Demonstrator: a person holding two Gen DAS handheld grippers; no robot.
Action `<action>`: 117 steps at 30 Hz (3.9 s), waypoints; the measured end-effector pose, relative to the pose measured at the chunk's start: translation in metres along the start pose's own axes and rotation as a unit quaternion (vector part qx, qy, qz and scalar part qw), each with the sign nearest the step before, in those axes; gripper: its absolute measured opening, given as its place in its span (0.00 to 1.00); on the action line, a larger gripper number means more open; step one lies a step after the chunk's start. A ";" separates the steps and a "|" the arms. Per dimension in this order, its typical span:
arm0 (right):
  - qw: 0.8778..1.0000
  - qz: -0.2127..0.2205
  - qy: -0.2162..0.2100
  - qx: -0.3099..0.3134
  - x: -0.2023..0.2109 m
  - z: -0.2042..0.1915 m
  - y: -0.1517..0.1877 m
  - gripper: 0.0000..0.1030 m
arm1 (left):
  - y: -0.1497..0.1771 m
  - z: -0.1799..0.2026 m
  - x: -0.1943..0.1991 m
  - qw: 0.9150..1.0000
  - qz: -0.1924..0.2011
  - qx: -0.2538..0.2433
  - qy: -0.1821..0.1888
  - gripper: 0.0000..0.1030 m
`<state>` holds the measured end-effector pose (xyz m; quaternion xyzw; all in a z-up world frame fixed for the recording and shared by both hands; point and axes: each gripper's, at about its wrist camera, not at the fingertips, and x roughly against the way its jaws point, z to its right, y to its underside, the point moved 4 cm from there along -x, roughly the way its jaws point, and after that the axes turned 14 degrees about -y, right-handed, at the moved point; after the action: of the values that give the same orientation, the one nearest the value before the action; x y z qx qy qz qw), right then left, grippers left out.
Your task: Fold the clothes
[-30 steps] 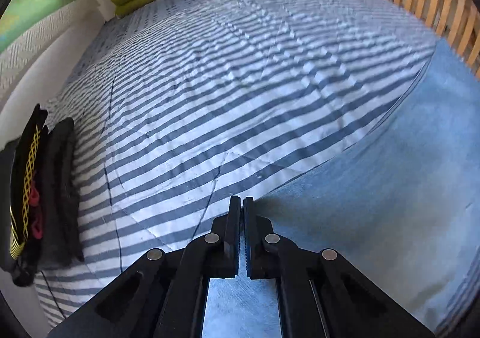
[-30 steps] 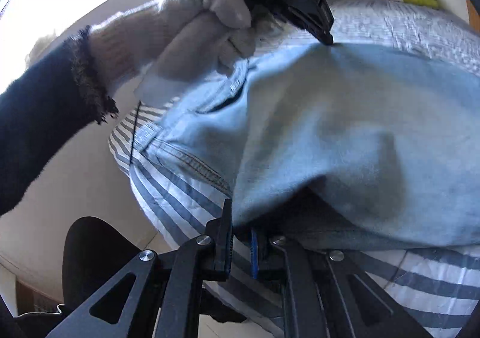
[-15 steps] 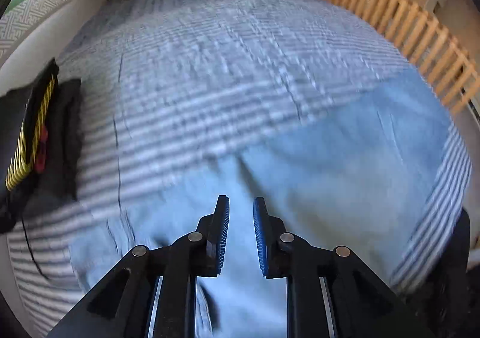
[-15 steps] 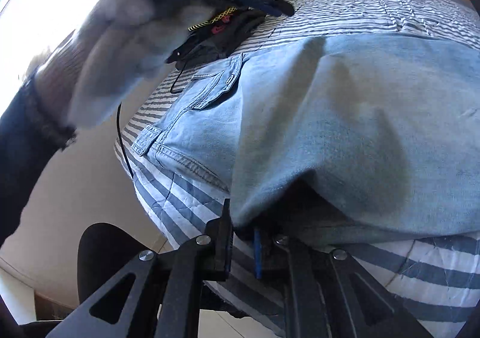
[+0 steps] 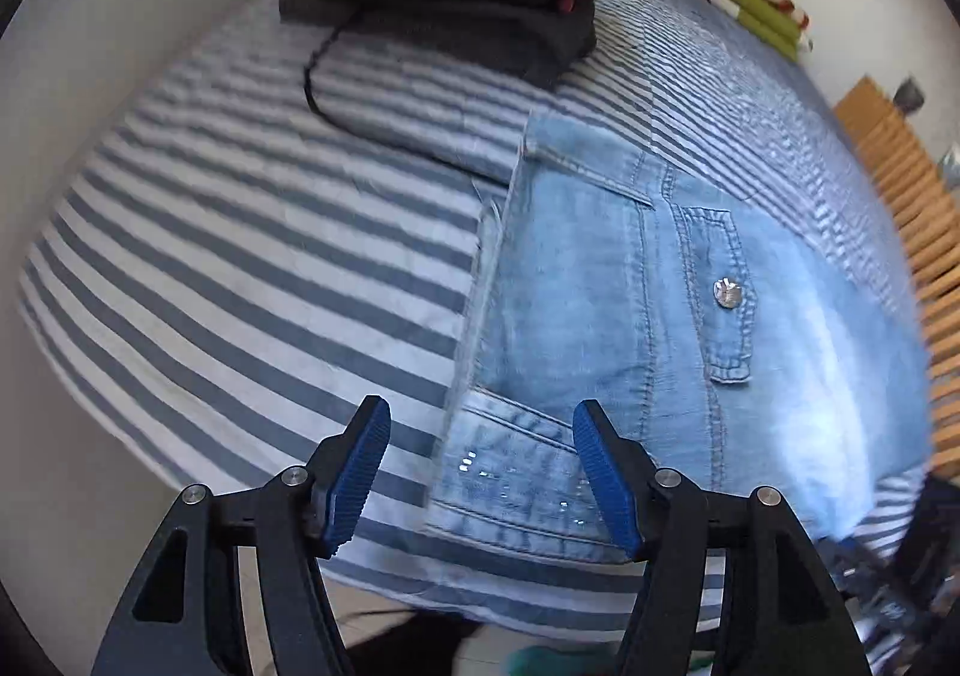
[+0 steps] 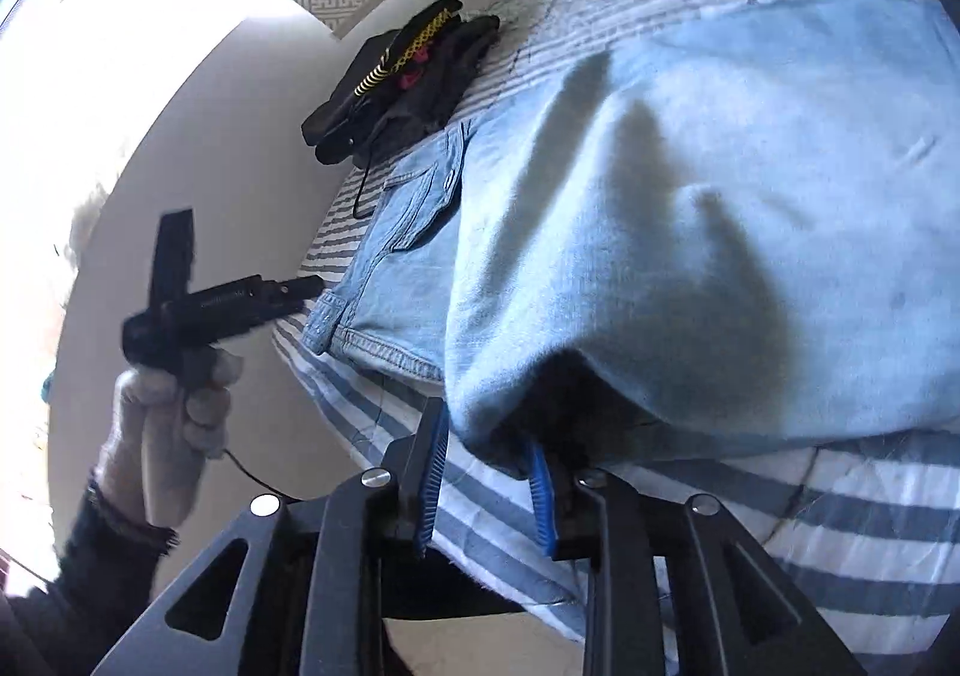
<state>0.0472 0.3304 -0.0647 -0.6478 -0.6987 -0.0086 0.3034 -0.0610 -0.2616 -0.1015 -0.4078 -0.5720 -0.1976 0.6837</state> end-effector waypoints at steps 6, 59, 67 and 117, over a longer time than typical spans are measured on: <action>0.999 -0.012 0.030 0.041 0.036 -0.016 0.018 0.23 | 0.017 0.034 0.002 0.989 0.060 -0.093 -0.102 0.18; 0.959 0.202 0.053 -0.192 0.295 0.190 -0.017 0.19 | 0.129 0.520 0.018 0.829 0.068 -0.549 0.088 0.18; 0.960 0.190 0.096 -0.182 0.280 0.192 -0.031 0.16 | 0.159 0.511 0.057 0.795 0.137 -0.582 0.100 0.18; 0.959 0.180 0.076 -0.205 0.254 0.186 -0.012 0.02 | 0.000 0.540 0.002 0.857 0.102 -0.504 0.020 0.37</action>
<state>-0.0349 0.6318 -0.1012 -0.8084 -0.5292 -0.1457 0.2127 -0.3960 0.1615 -0.0928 -0.7490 -0.3349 -0.3963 0.4122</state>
